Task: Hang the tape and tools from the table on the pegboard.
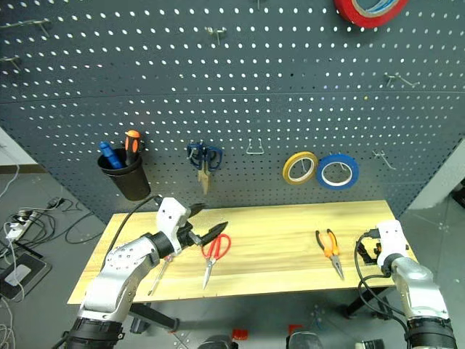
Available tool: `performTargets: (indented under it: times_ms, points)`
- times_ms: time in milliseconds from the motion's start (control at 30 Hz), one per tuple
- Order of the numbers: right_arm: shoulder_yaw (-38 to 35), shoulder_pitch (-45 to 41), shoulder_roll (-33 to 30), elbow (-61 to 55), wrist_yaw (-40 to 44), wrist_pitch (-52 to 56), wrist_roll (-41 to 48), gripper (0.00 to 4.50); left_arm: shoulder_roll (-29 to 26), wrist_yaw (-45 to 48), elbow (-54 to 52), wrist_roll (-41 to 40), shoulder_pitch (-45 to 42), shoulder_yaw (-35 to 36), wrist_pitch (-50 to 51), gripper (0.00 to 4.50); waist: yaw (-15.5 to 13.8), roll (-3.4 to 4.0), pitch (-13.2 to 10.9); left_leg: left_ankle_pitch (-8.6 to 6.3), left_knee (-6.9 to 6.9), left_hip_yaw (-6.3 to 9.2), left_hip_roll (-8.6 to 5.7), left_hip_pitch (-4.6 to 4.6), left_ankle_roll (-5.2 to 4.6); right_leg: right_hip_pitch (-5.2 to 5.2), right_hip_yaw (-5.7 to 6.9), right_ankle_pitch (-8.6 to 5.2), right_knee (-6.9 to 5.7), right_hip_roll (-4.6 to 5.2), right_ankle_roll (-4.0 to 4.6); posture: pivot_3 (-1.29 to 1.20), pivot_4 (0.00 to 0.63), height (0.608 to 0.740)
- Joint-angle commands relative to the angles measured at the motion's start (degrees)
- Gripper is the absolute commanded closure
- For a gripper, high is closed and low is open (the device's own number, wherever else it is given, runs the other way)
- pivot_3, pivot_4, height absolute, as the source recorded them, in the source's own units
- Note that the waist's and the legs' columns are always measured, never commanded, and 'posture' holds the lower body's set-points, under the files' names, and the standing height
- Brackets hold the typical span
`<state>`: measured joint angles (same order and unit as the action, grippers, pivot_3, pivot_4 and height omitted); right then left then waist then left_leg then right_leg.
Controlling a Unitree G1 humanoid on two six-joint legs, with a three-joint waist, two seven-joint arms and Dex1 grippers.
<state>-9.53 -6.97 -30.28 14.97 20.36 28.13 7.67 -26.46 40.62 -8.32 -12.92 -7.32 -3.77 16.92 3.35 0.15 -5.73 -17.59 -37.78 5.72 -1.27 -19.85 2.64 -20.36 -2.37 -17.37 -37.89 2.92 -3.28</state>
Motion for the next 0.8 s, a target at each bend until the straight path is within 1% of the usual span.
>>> performTargets:
  times_ms: [33, 100, 200, 267, 300, 333, 367, 400, 500, 667, 767, 800]
  points:
    - [1.7, -4.1, -1.6, 1.1, 1.4, 2.1, -1.4, 0.00, -2.8, 4.0, -0.7, 1.6, -2.2, -1.9, -3.3, 0.05, 0.4, 0.01, -0.8, 0.00, 0.00, 0.00, -0.01, -0.02, 0.00, -0.02, -0.02, 0.00, 0.00, 0.00, 0.00, -0.12, 0.146, 0.740]
    - [3.2, -7.1, -2.9, 3.5, 3.0, 2.8, -2.3, 0.00, -3.5, 6.1, 0.9, 1.3, -3.6, -2.7, -3.8, 0.05, 0.8, -0.05, -2.1, -0.02, -0.02, -0.01, 0.00, -0.04, -0.04, -0.05, -0.07, 0.01, 0.00, 0.02, -0.01, -0.13, 0.190, 0.740]
    - [4.6, -10.6, -4.4, 7.0, 5.1, 3.3, -3.2, 0.00, -3.7, 8.4, 2.2, 0.3, -5.2, -3.4, -3.5, 0.05, 1.4, -0.14, -4.1, -0.02, -0.06, 0.00, -0.02, -0.10, -0.06, -0.11, -0.09, 0.03, -0.06, 0.08, -0.06, -0.12, 0.228, 0.740]
    - [5.8, -12.8, -5.4, 10.7, 6.3, 2.5, -4.1, 0.00, -4.2, 10.3, 3.0, 1.1, -6.0, -4.6, -4.6, 0.05, 1.5, -0.42, -5.6, -0.02, -0.07, 0.06, 0.01, -0.21, -0.06, -0.22, -0.04, 0.04, -0.08, 0.07, -0.05, -0.12, 0.251, 0.740]
    - [6.4, -13.8, -5.8, 12.2, 6.9, 2.3, -4.5, 0.00, -4.5, 11.2, 3.1, 1.4, -6.1, -5.2, -5.3, 0.05, 1.5, -0.43, -6.0, -0.02, -0.09, 0.09, 0.01, -0.27, -0.07, -0.27, -0.03, 0.04, -0.10, 0.07, -0.05, -0.11, 0.264, 0.740]
    - [7.1, -14.9, -6.1, 14.4, 7.5, 1.8, -5.1, 0.00, -4.5, 12.0, 3.4, 1.7, -6.4, -5.9, -5.9, 0.05, 1.5, -0.47, -6.3, -0.02, -0.11, 0.14, 0.01, -0.52, -0.07, -0.51, -0.01, 0.04, -0.12, 0.08, -0.05, -0.11, 0.270, 0.740]
    - [7.7, -16.1, -6.3, 16.7, 7.9, 1.3, -5.6, 0.00, -4.4, 12.6, 3.7, 2.0, -6.7, -6.6, -6.5, 0.05, 1.6, -0.51, -6.8, -0.02, -0.20, 0.14, 0.02, -0.94, -0.06, -0.97, -0.04, 0.05, -0.23, 0.09, -0.06, -0.11, 0.270, 0.740]
    - [8.1, -17.5, -6.5, 19.5, 8.3, 0.7, -6.1, 0.00, -4.1, 13.1, 4.0, 2.4, -7.2, -7.4, -7.2, 0.05, 1.6, -0.51, -7.1, -0.01, -0.21, 0.13, 0.03, -1.08, -0.06, -1.11, -0.04, 0.06, -0.24, 0.11, -0.06, -0.11, 0.278, 0.740]
    - [9.3, -21.5, -7.0, 27.2, 9.3, -1.0, -7.4, 0.00, -2.9, 14.4, 3.7, 2.0, -8.7, -8.9, -7.0, 0.05, 1.7, -0.59, -8.4, -0.01, -0.18, 0.08, 0.11, -1.12, -0.06, -1.15, -0.06, 0.05, -0.20, 0.18, -0.06, -0.10, 0.292, 0.740]
    - [12.2, -26.7, -7.6, 36.3, 12.9, -3.8, -10.0, 0.00, -0.6, 18.0, 1.4, -1.1, -10.8, -11.3, -4.7, 0.05, 1.7, -1.02, -9.5, -0.02, -0.23, 0.01, 0.30, -1.13, -0.08, -1.13, -0.09, 0.09, -0.20, 0.22, -0.12, -0.09, 0.309, 0.740]
    - [13.9, -28.9, -7.6, 39.8, 16.1, -3.6, -11.2, 0.55, -0.3, 19.5, 0.8, -1.1, -11.7, -12.7, -4.2, 0.00, 1.7, -1.22, -9.8, -0.02, -0.24, 0.02, 0.42, -1.13, -0.08, -1.13, -0.05, 0.09, -0.21, 0.15, -0.12, -0.09, 0.314, 0.740]
    - [14.8, -29.5, -7.6, 40.8, 17.2, -3.8, -11.8, 0.84, -0.3, 19.6, 0.9, -0.8, -11.9, -12.9, -4.4, 0.00, 1.7, -1.24, -9.8, -0.02, -0.24, 0.00, 0.45, -1.13, -0.08, -1.12, -0.05, 0.09, -0.20, 0.14, -0.12, -0.09, 0.313, 0.740]
